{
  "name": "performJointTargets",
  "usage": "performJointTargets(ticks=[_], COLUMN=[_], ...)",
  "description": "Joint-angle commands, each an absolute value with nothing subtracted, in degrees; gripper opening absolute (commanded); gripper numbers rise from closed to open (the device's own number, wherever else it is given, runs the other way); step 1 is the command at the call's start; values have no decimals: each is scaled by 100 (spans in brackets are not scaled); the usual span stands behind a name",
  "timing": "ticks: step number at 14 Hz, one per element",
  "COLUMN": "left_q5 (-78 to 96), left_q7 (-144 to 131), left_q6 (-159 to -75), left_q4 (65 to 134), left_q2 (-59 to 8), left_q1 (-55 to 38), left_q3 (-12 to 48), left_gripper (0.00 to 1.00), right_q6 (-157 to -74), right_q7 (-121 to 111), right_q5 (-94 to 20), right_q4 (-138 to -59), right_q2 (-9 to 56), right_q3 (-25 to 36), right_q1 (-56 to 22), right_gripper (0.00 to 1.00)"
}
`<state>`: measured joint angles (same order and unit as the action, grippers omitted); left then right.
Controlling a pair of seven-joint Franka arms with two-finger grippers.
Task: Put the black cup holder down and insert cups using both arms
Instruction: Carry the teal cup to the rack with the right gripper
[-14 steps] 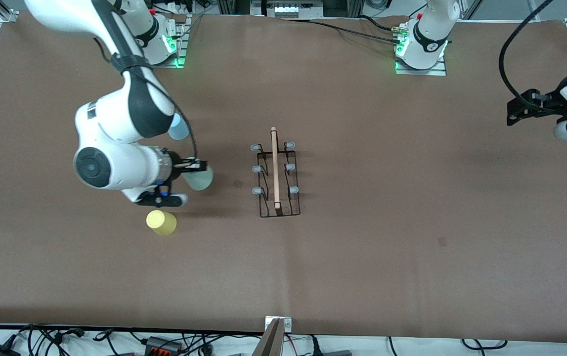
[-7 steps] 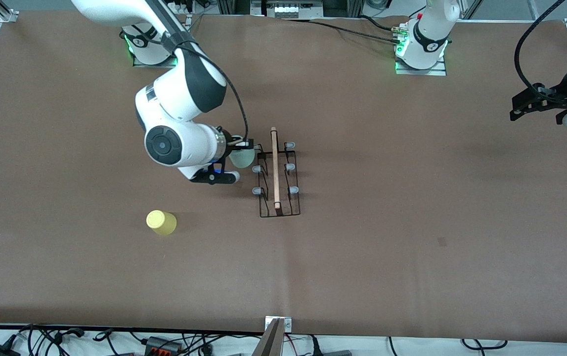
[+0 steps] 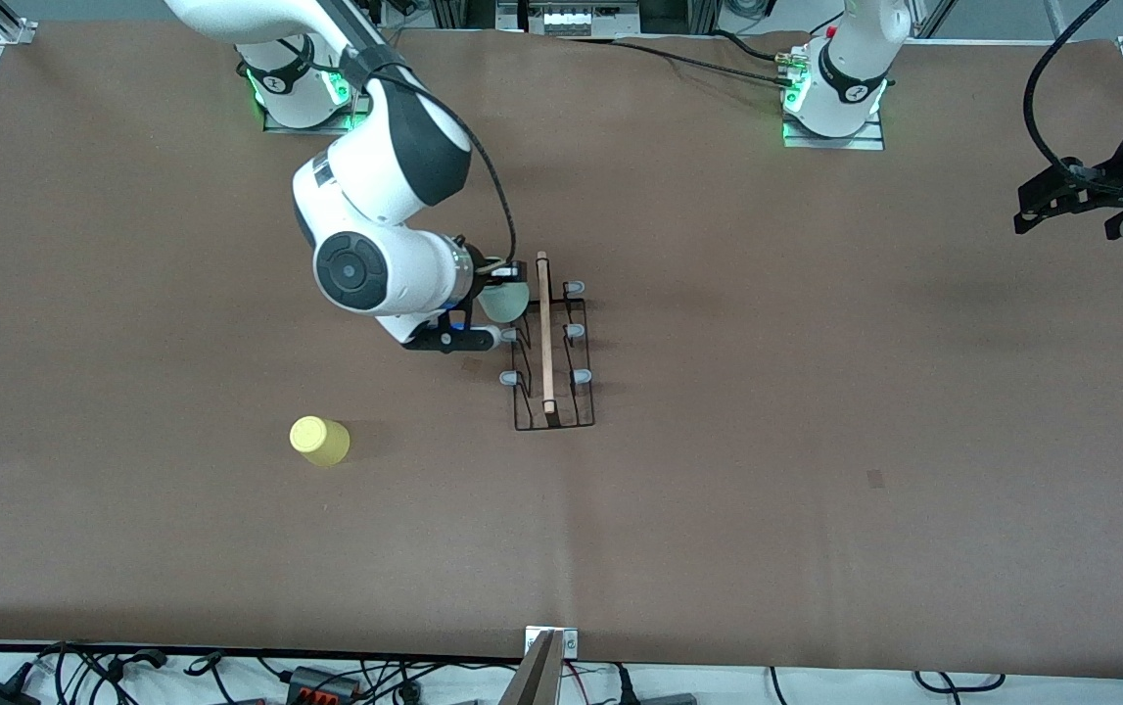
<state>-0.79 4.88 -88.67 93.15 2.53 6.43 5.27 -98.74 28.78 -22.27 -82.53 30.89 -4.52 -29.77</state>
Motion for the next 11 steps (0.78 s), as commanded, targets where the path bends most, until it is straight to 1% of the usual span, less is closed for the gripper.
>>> performJointTargets(ticks=[1,6,7,9,11], left_q5=[88,114,106,114,114], left_q7=[642,642,642,642,642], left_q6=[-8886,-8798,-8780,-8684,-8684], left_q4=[9316,9308,9308,9299,9299], left_q2=[290,308,308,316,308], left_q1=[712,712,712,712,756], left_q3=[519,527,519,519,519], left_gripper=[100,100,100,100,100], right_q6=[-9958,-10028,-10046,-10160,-10142], right_q7=[2971,2971,2971,3319,3803], right_q5=[-2180,-1819,-1819,-1828,-1846], right_q4=[-8323,-8376,-8376,-8367,-8288], right_q2=[3164,3374,3392,3436,3384], right_q3=[-413,-404,-404,-404,-369], right_q1=[-3120,-3146,-3164,-3155,-3155], right_gripper=[6,7,12,100,100])
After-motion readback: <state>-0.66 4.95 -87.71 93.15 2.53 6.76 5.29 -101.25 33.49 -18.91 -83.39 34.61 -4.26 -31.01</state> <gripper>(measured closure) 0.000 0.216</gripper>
